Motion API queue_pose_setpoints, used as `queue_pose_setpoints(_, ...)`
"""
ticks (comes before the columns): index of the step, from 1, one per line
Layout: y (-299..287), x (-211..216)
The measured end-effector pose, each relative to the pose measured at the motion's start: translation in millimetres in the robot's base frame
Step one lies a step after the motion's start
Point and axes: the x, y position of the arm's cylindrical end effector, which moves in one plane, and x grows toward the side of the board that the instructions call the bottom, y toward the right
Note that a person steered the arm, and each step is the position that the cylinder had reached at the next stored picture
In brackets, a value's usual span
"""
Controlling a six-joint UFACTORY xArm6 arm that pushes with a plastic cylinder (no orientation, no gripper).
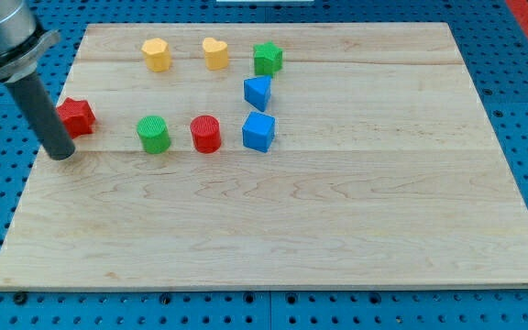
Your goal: Place the green circle and red star vertically to the yellow hexagon
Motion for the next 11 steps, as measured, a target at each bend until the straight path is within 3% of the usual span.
queue_pose_setpoints(2, -10, -72)
queue_pose_setpoints(4, 68, -81)
queue_pose_setpoints(5, 67, -99)
queue_pose_setpoints(6, 55, -72)
queue_pose_setpoints(7, 80, -55)
queue_pose_setpoints(8, 109, -57)
queue_pose_setpoints(11, 110, -72)
